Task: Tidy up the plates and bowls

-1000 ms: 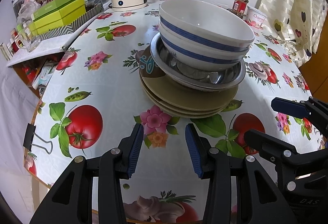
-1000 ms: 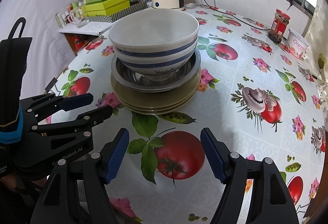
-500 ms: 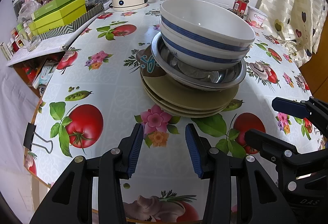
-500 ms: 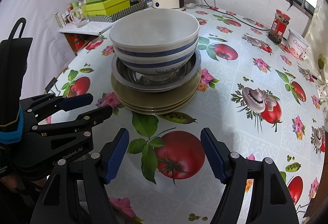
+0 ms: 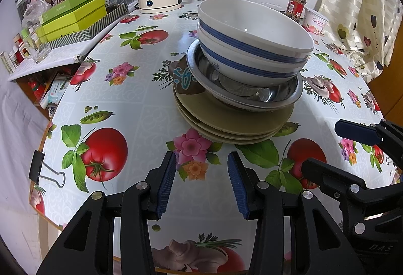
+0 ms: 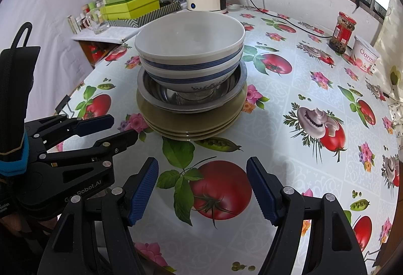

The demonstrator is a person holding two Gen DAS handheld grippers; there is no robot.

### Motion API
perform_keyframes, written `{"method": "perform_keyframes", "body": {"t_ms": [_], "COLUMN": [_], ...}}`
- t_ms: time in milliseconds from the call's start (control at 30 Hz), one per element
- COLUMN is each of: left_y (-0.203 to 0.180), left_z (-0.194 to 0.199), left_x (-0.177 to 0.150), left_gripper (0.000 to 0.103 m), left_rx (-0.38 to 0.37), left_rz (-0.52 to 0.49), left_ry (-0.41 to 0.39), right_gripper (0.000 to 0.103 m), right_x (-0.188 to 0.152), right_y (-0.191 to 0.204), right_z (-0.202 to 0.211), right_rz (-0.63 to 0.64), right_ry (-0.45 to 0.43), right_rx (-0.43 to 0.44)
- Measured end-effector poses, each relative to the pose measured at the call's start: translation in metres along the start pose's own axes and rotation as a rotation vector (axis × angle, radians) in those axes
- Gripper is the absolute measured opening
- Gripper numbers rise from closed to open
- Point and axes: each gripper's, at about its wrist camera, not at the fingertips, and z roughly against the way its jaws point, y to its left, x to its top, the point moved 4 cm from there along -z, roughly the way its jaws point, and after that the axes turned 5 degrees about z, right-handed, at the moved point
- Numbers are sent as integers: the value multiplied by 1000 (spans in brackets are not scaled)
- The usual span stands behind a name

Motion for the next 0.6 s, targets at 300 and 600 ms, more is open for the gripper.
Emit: {"method": "perform_keyframes", "body": {"t_ms": [300,600], "left_y": [0,0], "left_z": [0,1], "left_x": [0,-1], "left_gripper": [44,44], "left_rx": [0,-1], "left_rz": [1,-2], "left_ry": [1,0], "right_gripper": [73,73], "right_x": [0,0], "right_y": [1,1], "right_z": [1,0], "right_rz": [1,3], "right_ry": [0,-1], "right_rx": [-1,0]}}
